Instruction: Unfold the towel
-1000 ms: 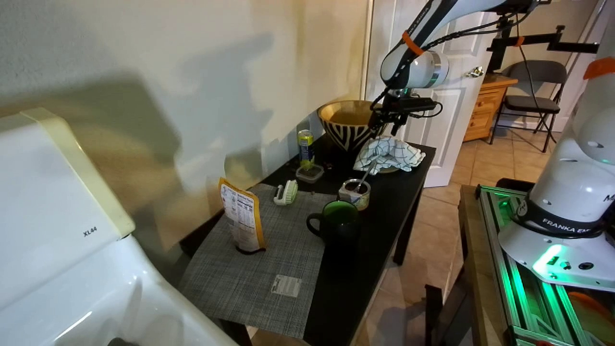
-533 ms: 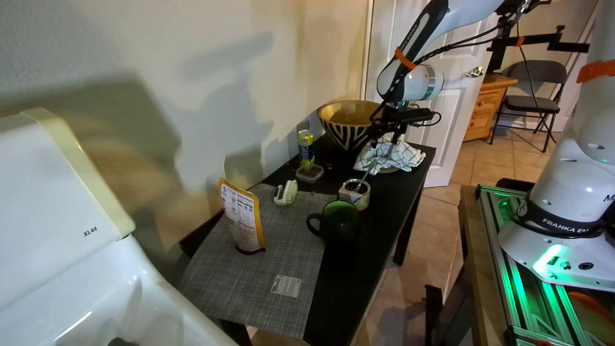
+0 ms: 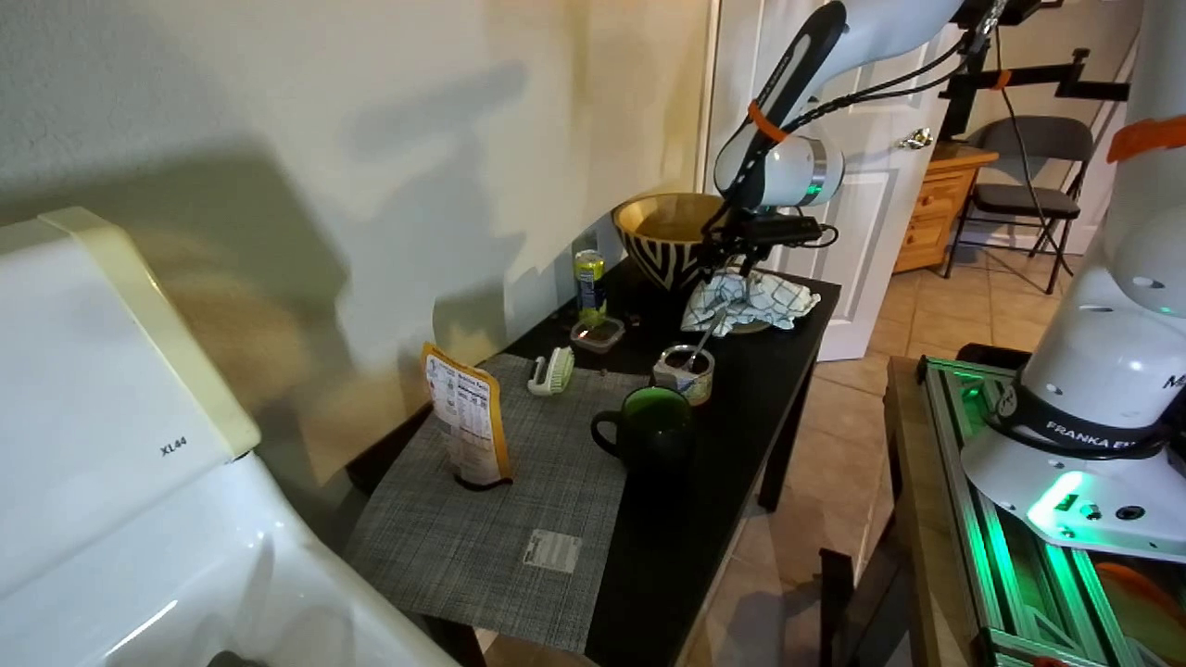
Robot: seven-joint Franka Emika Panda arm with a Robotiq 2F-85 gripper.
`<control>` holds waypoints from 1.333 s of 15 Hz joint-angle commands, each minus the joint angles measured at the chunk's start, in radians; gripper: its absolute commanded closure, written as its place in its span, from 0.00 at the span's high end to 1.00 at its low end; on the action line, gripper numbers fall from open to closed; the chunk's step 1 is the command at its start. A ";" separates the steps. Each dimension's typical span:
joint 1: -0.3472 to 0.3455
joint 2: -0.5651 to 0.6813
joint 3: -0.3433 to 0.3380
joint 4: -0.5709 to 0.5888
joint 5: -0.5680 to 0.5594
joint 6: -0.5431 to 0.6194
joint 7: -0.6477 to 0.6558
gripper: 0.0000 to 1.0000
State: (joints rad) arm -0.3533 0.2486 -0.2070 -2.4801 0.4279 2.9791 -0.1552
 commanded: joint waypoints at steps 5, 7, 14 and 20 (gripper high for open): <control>0.029 0.087 -0.036 0.029 -0.021 0.026 0.063 0.27; 0.030 0.062 -0.044 0.006 -0.027 0.010 0.052 0.11; -0.033 -0.259 -0.067 -0.208 -0.117 -0.160 -0.236 0.01; -0.071 -0.583 -0.206 -0.274 -0.333 -0.379 -0.367 0.01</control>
State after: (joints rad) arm -0.4038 -0.1379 -0.3535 -2.7002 0.1776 2.7170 -0.4497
